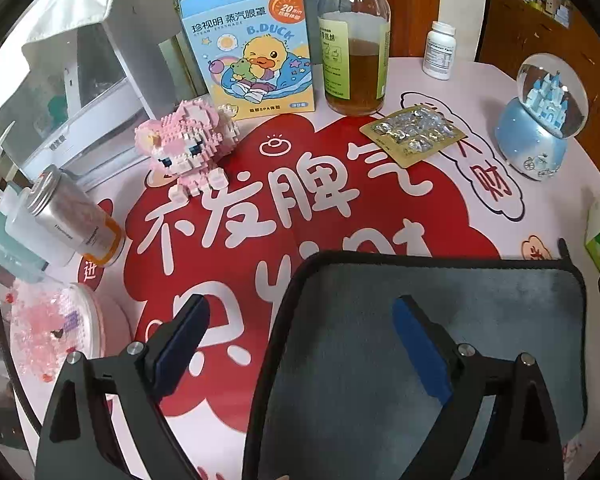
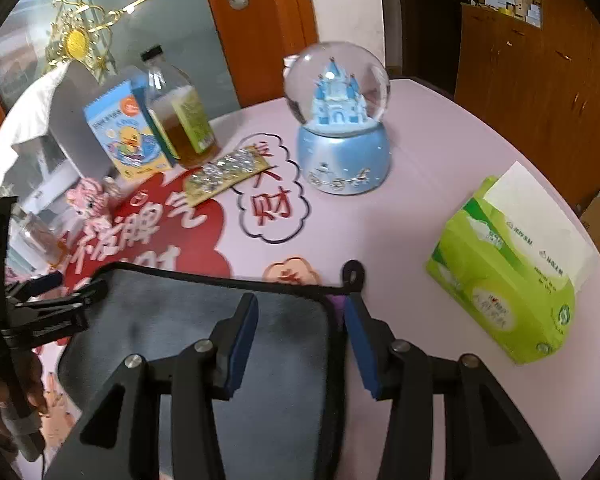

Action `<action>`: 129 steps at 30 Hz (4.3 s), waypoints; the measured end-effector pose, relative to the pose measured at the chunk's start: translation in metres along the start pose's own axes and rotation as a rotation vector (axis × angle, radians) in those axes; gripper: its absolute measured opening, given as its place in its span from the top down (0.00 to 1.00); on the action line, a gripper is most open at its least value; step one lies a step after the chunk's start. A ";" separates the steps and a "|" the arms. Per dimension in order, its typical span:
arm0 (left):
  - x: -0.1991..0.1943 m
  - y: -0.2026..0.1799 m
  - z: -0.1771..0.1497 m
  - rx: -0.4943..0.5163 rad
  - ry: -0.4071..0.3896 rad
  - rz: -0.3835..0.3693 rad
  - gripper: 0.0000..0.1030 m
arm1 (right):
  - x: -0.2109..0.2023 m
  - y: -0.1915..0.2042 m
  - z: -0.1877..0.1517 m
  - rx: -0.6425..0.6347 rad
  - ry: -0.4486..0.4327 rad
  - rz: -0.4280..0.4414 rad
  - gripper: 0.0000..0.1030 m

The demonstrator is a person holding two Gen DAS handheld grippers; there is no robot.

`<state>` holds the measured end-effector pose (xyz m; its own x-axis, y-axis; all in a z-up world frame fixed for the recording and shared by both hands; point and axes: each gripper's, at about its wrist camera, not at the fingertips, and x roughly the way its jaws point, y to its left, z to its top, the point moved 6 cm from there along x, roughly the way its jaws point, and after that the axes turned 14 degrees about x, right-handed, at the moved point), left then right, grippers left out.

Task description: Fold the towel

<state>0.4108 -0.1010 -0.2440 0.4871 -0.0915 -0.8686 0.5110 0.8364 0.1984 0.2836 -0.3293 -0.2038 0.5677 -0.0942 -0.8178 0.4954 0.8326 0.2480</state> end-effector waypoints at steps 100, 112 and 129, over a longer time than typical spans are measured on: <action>-0.361 -0.076 -0.239 -0.294 -0.109 0.136 0.01 | -0.300 0.042 -0.165 -0.289 -0.026 0.154 0.55; -0.360 -0.075 -0.240 -0.292 -0.107 0.136 0.01 | -0.299 0.042 -0.167 -0.288 -0.023 0.153 0.55; -0.359 -0.075 -0.243 -0.289 -0.102 0.134 0.01 | -0.296 0.041 -0.170 -0.290 -0.019 0.149 0.55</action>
<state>0.0255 0.0007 -0.0575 0.6122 -0.0114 -0.7906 0.2227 0.9619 0.1585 0.0242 -0.1744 -0.0399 0.6335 0.0328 -0.7730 0.1996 0.9584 0.2042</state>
